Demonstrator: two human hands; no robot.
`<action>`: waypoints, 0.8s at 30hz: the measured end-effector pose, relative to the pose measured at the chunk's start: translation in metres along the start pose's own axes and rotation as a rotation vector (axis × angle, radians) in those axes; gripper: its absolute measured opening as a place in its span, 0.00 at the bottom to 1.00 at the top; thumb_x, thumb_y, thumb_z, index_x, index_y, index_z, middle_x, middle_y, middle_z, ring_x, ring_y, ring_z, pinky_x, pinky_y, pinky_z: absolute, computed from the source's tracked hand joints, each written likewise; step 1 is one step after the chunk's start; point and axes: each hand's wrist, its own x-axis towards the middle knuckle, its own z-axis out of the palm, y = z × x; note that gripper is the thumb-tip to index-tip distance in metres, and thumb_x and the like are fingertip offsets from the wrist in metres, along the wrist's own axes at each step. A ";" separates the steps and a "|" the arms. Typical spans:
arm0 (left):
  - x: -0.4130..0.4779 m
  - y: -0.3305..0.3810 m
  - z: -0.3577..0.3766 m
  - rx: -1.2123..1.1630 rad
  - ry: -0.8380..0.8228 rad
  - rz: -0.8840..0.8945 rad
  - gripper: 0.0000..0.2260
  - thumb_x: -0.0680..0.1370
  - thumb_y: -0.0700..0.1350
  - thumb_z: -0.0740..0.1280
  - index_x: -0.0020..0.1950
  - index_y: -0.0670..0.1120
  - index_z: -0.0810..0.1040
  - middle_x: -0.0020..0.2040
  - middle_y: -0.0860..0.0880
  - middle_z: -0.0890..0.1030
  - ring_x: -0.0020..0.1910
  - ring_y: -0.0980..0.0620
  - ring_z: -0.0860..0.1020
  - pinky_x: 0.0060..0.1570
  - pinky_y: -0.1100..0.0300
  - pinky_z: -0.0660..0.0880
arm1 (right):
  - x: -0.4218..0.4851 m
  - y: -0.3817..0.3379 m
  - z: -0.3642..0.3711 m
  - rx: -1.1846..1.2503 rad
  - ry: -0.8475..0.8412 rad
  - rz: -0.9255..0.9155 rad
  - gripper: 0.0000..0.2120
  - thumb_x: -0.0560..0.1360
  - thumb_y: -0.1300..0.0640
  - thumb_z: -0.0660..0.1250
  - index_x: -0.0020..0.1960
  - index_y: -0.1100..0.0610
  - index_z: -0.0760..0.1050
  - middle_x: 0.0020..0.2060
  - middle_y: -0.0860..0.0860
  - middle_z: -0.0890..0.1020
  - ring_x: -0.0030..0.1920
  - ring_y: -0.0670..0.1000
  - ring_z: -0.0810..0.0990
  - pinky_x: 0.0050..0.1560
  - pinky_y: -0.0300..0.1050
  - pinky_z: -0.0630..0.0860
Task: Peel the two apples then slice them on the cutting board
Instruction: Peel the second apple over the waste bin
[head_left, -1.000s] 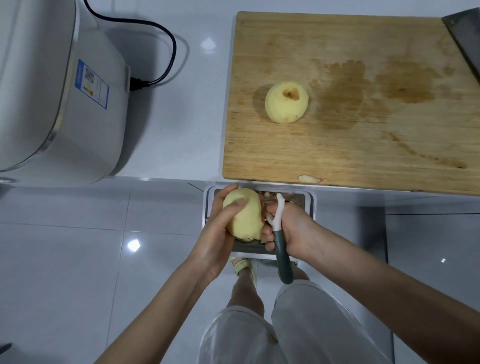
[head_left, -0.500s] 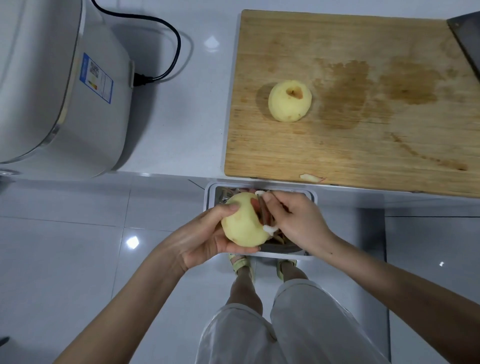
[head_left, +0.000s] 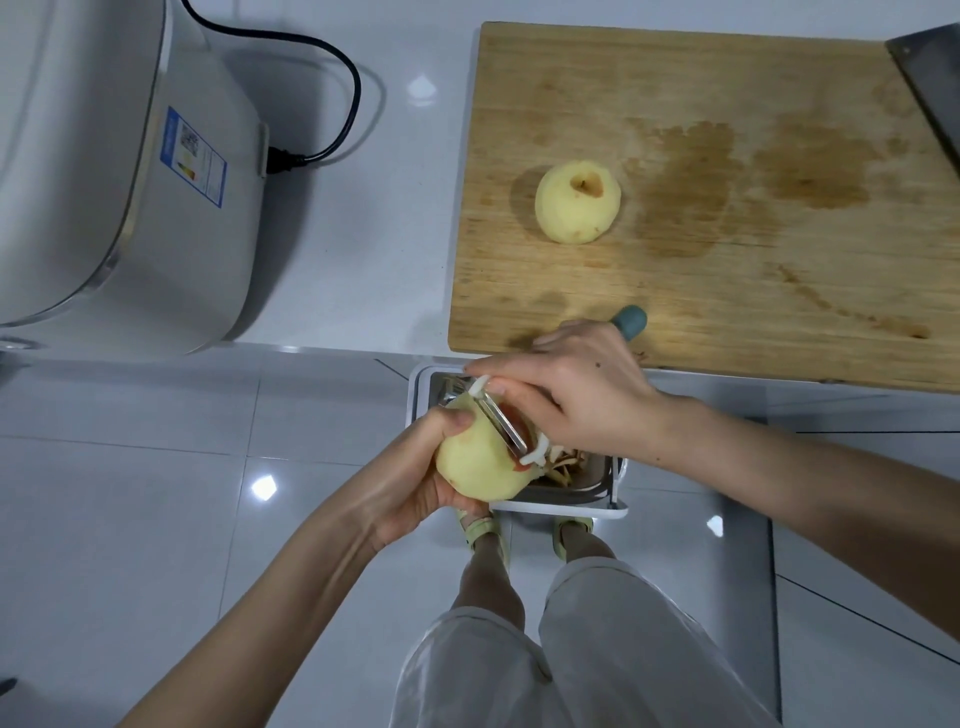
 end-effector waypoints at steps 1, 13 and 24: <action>-0.001 -0.001 0.000 -0.005 0.008 0.010 0.21 0.68 0.51 0.64 0.56 0.39 0.75 0.45 0.39 0.80 0.37 0.46 0.80 0.26 0.58 0.74 | -0.002 0.001 0.001 0.003 0.003 0.034 0.12 0.76 0.52 0.61 0.53 0.51 0.82 0.23 0.49 0.77 0.24 0.51 0.76 0.30 0.44 0.75; -0.006 0.002 -0.011 -0.229 0.121 0.088 0.30 0.57 0.52 0.71 0.57 0.42 0.76 0.46 0.40 0.83 0.42 0.42 0.82 0.30 0.56 0.79 | -0.026 -0.003 0.005 0.027 -0.025 0.483 0.11 0.78 0.55 0.62 0.54 0.46 0.81 0.19 0.38 0.67 0.23 0.39 0.67 0.34 0.39 0.67; 0.002 -0.011 0.005 -0.034 0.245 0.225 0.26 0.68 0.55 0.68 0.61 0.42 0.75 0.46 0.43 0.81 0.40 0.49 0.80 0.32 0.58 0.78 | -0.015 -0.025 0.012 -0.151 0.177 0.301 0.15 0.74 0.54 0.58 0.44 0.52 0.83 0.21 0.47 0.77 0.21 0.51 0.74 0.29 0.34 0.59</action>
